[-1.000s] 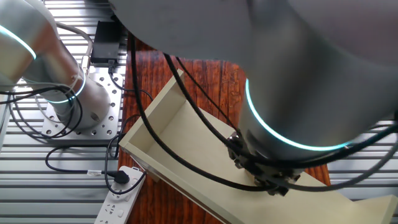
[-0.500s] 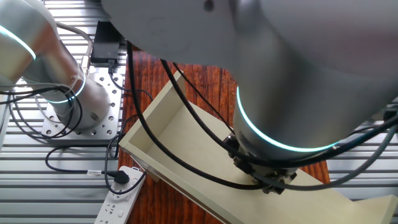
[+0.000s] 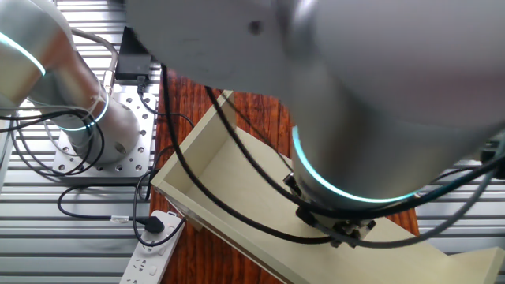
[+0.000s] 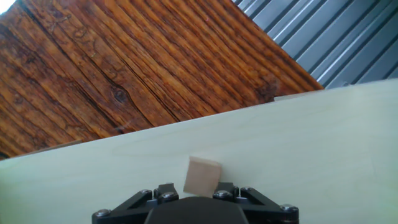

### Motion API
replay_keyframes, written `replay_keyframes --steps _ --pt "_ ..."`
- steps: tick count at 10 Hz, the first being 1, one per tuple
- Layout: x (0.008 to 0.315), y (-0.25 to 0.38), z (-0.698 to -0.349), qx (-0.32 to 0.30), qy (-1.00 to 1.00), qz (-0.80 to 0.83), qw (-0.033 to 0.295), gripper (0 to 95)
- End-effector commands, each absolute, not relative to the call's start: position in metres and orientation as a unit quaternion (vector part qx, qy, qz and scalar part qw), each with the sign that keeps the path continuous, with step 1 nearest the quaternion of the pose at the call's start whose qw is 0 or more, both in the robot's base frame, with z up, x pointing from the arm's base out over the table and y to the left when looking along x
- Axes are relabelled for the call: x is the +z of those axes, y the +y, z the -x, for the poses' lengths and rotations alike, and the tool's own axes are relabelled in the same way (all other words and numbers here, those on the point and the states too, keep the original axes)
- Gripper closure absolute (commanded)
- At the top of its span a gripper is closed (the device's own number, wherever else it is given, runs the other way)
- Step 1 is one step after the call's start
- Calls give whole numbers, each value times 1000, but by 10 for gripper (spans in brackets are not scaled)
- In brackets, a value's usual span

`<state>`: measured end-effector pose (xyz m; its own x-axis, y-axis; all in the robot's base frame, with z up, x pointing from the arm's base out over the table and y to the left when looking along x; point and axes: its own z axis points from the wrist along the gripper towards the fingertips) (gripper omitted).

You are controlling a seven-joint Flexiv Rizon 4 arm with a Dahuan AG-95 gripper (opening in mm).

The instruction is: Take the object down from the shelf

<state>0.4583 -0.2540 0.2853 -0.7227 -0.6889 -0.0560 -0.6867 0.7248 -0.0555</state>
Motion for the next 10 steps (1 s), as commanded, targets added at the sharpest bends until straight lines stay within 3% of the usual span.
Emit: replay_keyframes --steps 1,7,10 --pt "284 -252 -460 -16 930 365 40 950" --pt "304 -209 -460 -13 939 343 39 950" --pt "296 -175 -457 -3 949 311 46 950"
